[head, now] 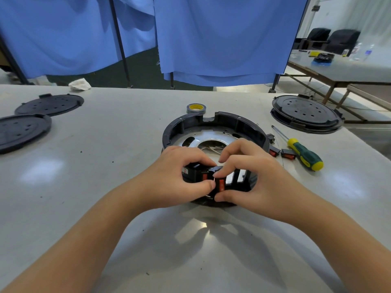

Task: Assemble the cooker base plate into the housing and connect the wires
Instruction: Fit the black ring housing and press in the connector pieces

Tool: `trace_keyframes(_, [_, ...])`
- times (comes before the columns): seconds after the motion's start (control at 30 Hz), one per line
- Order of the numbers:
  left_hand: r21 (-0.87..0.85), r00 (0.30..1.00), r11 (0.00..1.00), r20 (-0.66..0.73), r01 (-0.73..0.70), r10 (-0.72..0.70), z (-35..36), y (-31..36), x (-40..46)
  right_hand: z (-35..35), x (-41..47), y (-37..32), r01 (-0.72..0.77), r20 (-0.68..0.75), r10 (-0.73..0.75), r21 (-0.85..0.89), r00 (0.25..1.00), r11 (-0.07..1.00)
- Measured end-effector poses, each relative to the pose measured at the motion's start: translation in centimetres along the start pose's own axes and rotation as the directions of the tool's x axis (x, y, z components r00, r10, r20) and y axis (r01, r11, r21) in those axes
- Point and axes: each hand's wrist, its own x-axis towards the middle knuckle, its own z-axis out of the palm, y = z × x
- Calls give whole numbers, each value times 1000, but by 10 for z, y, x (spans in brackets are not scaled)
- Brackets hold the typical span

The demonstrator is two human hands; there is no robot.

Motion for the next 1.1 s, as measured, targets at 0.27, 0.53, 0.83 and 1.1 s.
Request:
trace_keyframes(0.27, [-51, 997, 996, -29, -69, 67, 2, -2, 2, 4, 2, 1, -33, -21, 32, -25, 999, 999])
trace_keyframes(0.53, [-96, 995, 991, -56, -92, 87, 3, -8, 2, -1, 4, 5, -79, -19, 77, -211, 997, 974])
trace_keyframes(0.83, [-90, 993, 990, -60, -109, 104, 4, -9, 3, 1, 4, 8, -124, -33, 120, -178, 992, 976])
trace_keyframes(1.1, [-83, 986, 988, -118, -127, 117, 8, -10, 3, 4, 6, 10, -157, -63, 147, -195, 987, 968])
